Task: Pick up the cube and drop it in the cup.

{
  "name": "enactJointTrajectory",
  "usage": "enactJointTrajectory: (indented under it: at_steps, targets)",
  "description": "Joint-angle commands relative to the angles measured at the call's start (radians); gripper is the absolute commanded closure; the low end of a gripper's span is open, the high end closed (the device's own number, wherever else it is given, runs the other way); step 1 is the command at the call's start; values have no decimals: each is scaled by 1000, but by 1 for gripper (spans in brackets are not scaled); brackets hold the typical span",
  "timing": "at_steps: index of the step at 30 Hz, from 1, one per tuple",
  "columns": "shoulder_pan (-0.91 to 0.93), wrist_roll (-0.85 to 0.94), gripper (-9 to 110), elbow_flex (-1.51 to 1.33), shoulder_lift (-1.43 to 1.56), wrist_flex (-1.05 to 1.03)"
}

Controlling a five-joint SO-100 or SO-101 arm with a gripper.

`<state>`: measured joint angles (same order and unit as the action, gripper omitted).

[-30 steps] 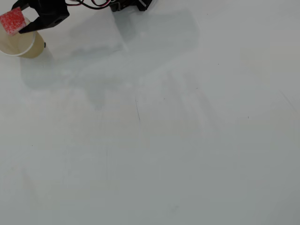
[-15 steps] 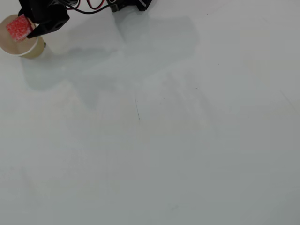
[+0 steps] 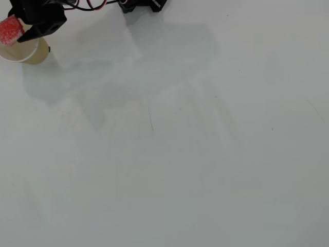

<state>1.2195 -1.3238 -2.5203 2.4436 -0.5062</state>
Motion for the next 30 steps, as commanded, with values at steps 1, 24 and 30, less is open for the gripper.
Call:
enactJointTrajectory:
  at_steps: [1, 24, 30]
  targets:
    - [8, -3, 97, 206, -15, -8]
    - [15, 8, 97, 250, -91, -110]
    - [18, 8, 97, 252, -106, -109]
